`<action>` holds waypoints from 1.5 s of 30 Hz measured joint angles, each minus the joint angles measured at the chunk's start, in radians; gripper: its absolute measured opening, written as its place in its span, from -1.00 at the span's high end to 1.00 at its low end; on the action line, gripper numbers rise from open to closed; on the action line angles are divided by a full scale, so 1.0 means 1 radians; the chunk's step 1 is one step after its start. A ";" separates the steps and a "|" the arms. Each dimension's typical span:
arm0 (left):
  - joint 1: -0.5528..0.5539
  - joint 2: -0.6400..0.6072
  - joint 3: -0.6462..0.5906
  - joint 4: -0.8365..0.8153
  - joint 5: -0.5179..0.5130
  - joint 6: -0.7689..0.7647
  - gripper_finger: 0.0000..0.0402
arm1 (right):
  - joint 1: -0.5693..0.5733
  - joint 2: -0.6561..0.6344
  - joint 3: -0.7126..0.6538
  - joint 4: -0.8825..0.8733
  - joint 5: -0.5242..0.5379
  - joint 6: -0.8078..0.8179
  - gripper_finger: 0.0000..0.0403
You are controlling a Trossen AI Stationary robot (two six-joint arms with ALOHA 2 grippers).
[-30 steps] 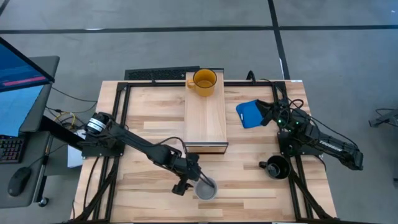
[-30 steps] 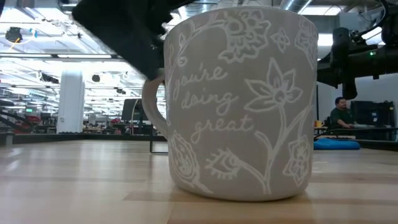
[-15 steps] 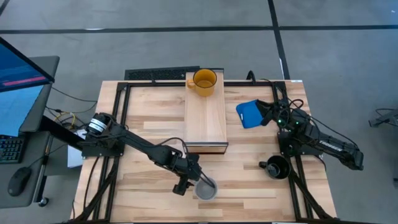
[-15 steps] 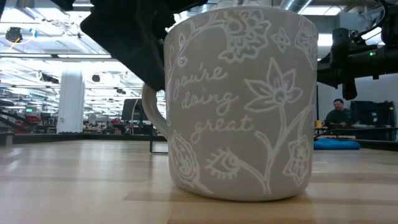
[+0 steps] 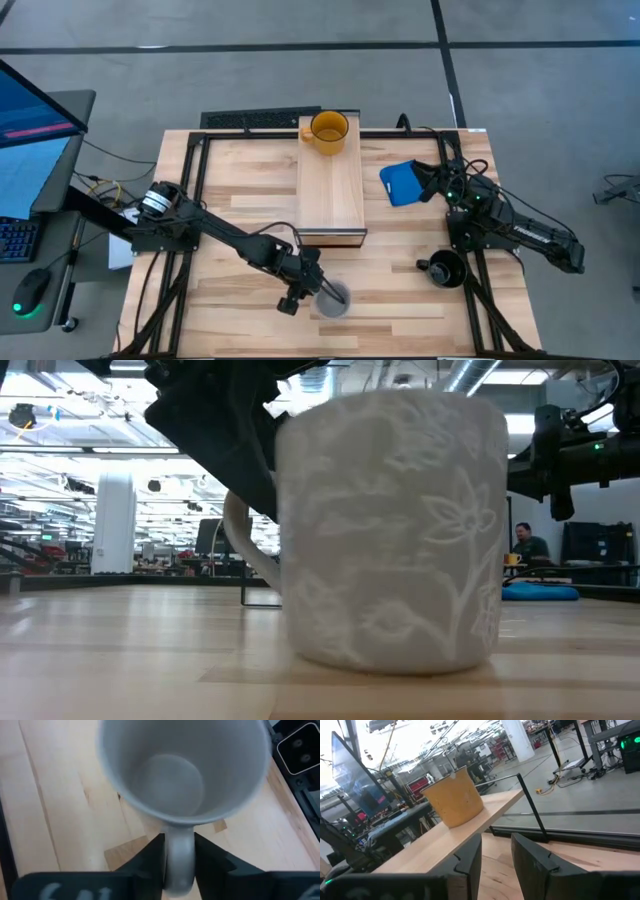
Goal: Stack small to large cups/mugs on shelf
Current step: Put the gray mug on the shelf
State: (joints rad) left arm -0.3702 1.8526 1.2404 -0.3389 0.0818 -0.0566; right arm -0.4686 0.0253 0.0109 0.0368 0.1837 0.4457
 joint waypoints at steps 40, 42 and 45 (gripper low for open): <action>0.013 -0.003 0.164 -0.197 0.008 0.018 0.77 | 0.000 0.000 0.000 0.000 -0.001 0.000 0.36; 0.014 -0.004 0.195 -0.260 -0.010 0.035 0.77 | 0.000 0.000 0.000 0.000 -0.001 0.000 0.36; 0.017 -0.004 0.246 -0.346 -0.031 0.057 0.77 | 0.000 0.000 0.000 0.000 -0.001 0.000 0.36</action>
State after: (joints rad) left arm -0.3532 1.8488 1.4862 -0.6854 0.0508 0.0005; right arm -0.4683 0.0250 0.0113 0.0372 0.1825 0.4458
